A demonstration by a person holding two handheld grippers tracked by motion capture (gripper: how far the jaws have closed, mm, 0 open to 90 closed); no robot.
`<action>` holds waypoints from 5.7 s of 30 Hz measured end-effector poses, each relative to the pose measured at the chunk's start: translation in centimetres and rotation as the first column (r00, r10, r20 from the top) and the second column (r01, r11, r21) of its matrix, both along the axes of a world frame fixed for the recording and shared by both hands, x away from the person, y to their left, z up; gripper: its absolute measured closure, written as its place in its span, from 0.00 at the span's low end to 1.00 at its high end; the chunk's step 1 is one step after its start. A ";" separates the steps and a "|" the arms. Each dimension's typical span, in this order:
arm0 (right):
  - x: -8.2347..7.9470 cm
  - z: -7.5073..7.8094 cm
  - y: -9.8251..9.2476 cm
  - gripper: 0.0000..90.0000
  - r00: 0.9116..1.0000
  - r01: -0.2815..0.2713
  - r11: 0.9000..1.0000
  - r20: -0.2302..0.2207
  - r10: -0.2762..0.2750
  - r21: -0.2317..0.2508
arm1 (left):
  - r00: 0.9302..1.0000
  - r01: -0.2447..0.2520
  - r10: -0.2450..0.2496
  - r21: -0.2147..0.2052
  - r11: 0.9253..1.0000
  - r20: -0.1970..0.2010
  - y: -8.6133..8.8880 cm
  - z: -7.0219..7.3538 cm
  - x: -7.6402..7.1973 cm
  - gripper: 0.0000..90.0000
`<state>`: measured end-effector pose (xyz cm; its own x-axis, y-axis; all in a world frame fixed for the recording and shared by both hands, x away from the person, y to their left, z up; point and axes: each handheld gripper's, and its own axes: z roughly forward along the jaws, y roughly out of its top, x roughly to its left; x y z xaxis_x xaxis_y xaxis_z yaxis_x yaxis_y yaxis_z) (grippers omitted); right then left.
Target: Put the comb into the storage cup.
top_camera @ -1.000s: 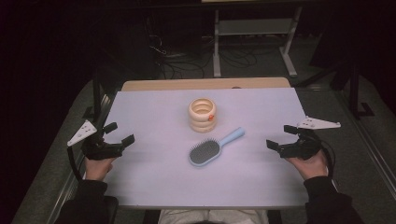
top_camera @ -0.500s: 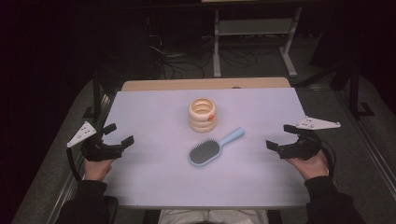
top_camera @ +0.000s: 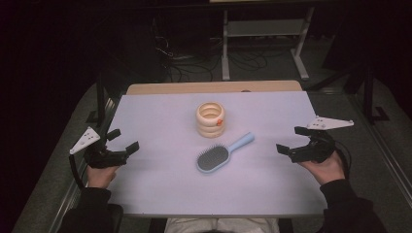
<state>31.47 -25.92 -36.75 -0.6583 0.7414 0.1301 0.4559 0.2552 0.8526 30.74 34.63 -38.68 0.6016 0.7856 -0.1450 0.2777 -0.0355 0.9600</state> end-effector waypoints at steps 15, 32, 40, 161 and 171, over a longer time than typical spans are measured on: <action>1.3 1.9 0.8 0.00 0.999 -0.042 0.997 -0.019 0.041 -0.061 | 1.000 0.009 -0.009 -0.003 1.000 -0.001 0.0 0.0 0.0 0.00; 3.3 3.5 1.7 0.00 0.997 -0.071 0.993 -0.021 0.069 -0.094 | 1.000 0.015 -0.015 -0.005 1.000 -0.008 0.0 0.0 0.1 0.00; 4.4 3.7 2.4 0.00 0.996 -0.087 0.989 -0.037 0.083 -0.116 | 1.000 0.017 -0.017 -0.008 1.000 -0.006 0.0 0.0 0.1 0.00; 15.7 -5.9 9.2 0.99 0.932 -0.253 0.947 -0.313 0.184 -0.196 | 0.997 0.071 -0.071 0.021 0.997 -0.028 -0.6 -0.4 0.5 0.00; 15.2 -6.5 9.6 0.99 0.926 -0.271 0.938 -0.326 0.192 -0.217 | 0.997 0.072 -0.072 0.025 0.997 -0.028 -0.6 -0.4 0.4 0.00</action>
